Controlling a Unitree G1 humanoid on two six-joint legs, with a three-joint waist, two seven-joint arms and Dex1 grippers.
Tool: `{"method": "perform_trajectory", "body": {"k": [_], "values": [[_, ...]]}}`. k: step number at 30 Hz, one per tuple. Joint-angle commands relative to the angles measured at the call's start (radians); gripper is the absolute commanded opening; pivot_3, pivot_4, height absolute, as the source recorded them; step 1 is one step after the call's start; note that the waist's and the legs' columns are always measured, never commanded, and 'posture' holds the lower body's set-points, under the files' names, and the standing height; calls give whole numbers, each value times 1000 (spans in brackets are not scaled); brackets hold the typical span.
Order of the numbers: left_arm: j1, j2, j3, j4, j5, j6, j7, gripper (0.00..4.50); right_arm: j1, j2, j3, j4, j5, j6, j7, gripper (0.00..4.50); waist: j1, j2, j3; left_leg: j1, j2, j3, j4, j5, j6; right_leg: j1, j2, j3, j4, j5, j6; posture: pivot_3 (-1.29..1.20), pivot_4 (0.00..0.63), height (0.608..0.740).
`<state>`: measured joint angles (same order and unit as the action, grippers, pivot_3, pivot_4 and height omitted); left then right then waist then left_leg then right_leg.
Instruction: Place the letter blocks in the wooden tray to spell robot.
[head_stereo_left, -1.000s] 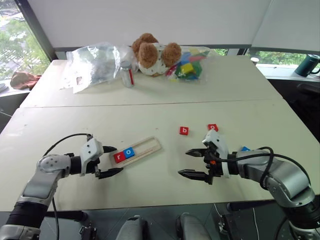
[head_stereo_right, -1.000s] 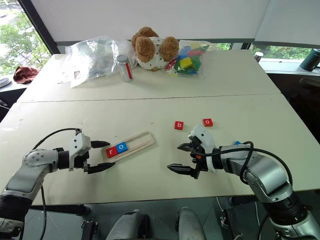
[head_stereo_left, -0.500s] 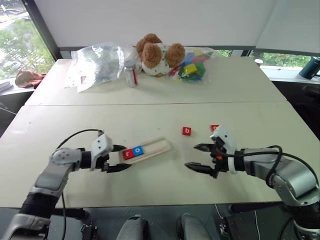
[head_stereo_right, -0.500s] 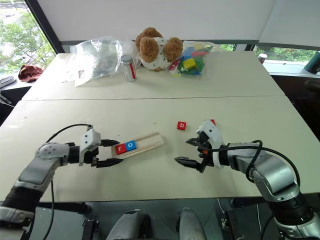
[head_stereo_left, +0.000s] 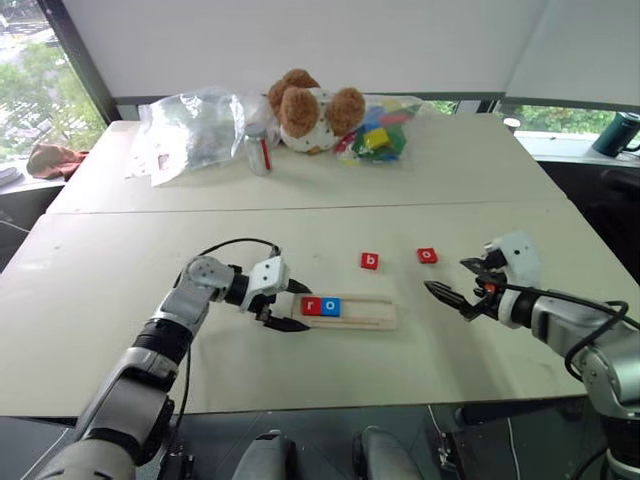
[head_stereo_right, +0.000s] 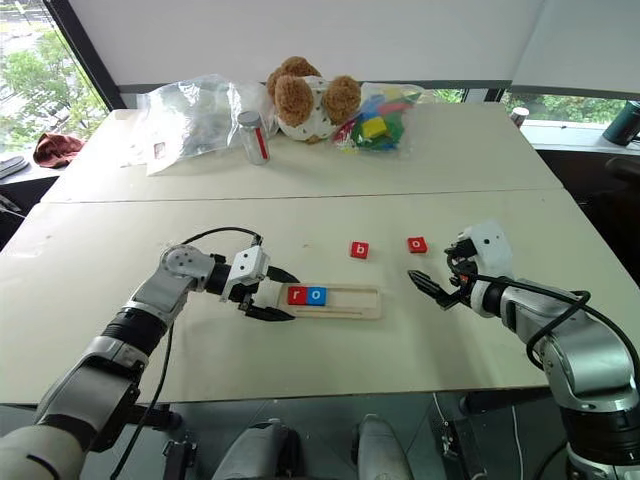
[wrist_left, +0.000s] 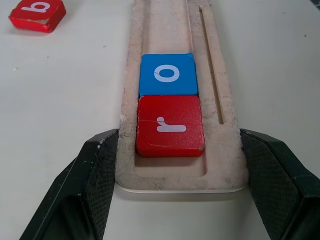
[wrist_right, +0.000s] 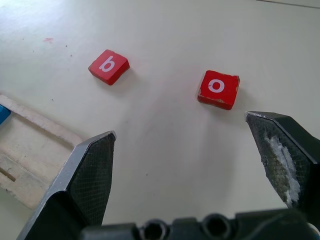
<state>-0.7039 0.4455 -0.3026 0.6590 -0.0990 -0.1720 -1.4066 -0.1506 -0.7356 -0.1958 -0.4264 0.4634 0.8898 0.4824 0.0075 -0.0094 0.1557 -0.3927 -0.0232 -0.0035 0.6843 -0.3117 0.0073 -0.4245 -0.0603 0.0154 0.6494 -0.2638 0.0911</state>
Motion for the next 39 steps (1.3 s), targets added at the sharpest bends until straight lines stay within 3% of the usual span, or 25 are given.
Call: {"method": "perform_trajectory", "body": {"k": [1,6,12,19,26,36,39], "values": [[-14,-8,6,40,10,-22,-18,4460,-7,9,-20,-52,-2,8,-22,4500,1,0,0,0,0,0,0,0,0,0,0,0,0,0,0,0,150,740],[20,2,23,-31,-8,20,-17,4460,-76,50,35,-50,12,117,-75,4500,2,0,0,0,0,0,0,0,0,0,0,0,0,0,0,0,150,740],[70,102,86,-199,-37,104,6,4460,-295,336,83,-15,13,356,-288,4500,-22,0,0,0,2,-1,-1,0,-1,-2,0,2,2,0,0,0,150,740],[110,277,205,-355,-85,209,32,4460,-395,610,68,138,-56,410,-459,4500,-19,0,0,-1,1,-2,-2,1,-1,-4,-2,1,3,0,0,0,150,740],[277,388,362,-660,-202,428,129,4460,-423,631,133,273,-147,341,-495,4500,-27,0,0,-2,-1,-2,-2,0,-1,-3,-4,1,2,0,0,0,150,740],[365,376,402,-792,-239,515,270,4460,-469,692,231,417,-228,259,-495,4500,-42,0,0,2,1,-2,-2,1,-3,-2,-2,1,4,0,0,0,150,740],[375,371,401,-805,-242,515,293,4500,-454,680,260,416,-254,248,-484,3612,-51,0,0,2,1,-2,-2,1,-3,-2,-2,1,4,0,0,0,150,740]]}}
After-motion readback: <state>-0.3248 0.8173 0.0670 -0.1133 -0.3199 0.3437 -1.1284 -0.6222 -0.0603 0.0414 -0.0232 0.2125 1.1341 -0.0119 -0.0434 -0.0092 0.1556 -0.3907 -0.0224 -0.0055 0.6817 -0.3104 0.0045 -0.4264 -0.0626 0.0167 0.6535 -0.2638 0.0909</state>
